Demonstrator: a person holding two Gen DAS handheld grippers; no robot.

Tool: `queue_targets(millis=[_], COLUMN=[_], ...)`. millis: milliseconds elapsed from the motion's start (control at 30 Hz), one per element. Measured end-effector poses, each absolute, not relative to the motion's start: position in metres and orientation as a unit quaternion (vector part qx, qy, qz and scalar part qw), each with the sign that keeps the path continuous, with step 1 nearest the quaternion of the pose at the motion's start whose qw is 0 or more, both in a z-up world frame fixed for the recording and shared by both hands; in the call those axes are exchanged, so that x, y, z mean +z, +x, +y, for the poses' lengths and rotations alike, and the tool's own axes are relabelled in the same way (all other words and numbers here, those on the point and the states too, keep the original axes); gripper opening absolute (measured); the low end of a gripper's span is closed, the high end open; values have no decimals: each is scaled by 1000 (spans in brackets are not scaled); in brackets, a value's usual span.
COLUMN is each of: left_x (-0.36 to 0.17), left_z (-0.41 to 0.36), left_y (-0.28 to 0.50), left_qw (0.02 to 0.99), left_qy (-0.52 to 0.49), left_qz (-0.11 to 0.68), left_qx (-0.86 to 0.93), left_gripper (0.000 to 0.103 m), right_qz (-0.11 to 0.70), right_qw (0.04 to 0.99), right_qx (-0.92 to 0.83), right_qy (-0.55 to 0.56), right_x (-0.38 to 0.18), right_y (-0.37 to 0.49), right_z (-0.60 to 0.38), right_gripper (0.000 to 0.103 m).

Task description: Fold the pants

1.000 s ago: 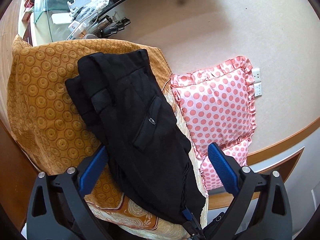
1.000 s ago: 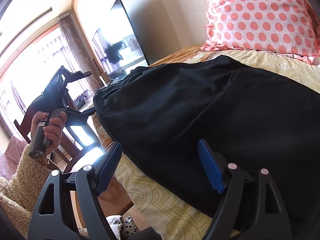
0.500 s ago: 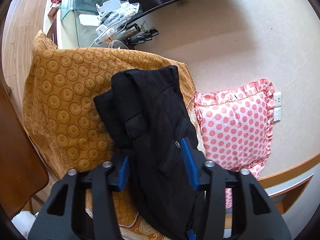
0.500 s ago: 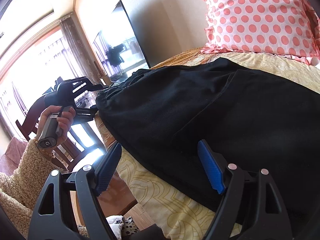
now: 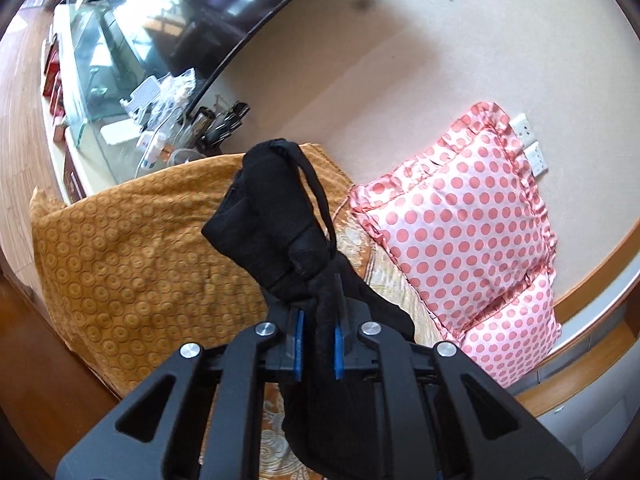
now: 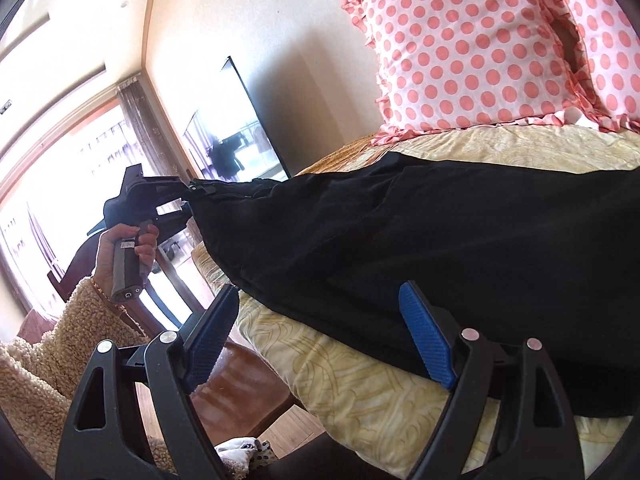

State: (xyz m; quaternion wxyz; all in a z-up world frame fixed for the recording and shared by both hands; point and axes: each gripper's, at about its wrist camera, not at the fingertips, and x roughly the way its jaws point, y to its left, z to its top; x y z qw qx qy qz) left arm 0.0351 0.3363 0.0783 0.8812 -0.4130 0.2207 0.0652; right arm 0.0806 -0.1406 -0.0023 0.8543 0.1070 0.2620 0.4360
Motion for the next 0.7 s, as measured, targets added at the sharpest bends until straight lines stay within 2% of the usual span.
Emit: queue_targets(millis=[167, 433, 600, 700], left_x=[121, 164, 145, 106], left_z=[276, 130, 25, -39], left_y=[59, 102, 116, 124], left_qw=[917, 934, 912, 881], left_qy=[-327, -235, -198, -182], left_qz=[229, 238, 270, 328], left_qx=[21, -123, -237, -287], left_gripper=[9, 9, 9, 9], right_qz=[253, 226, 216, 211], right_qw=[864, 882, 891, 894], right_qx=[411, 364, 330, 315], right_qy=[144, 195, 227, 240], right_x=[-9, -13, -20, -26], right_y=[78, 63, 51, 46], right_z=[-180, -247, -286, -306], right_gripper=[84, 84, 85, 84])
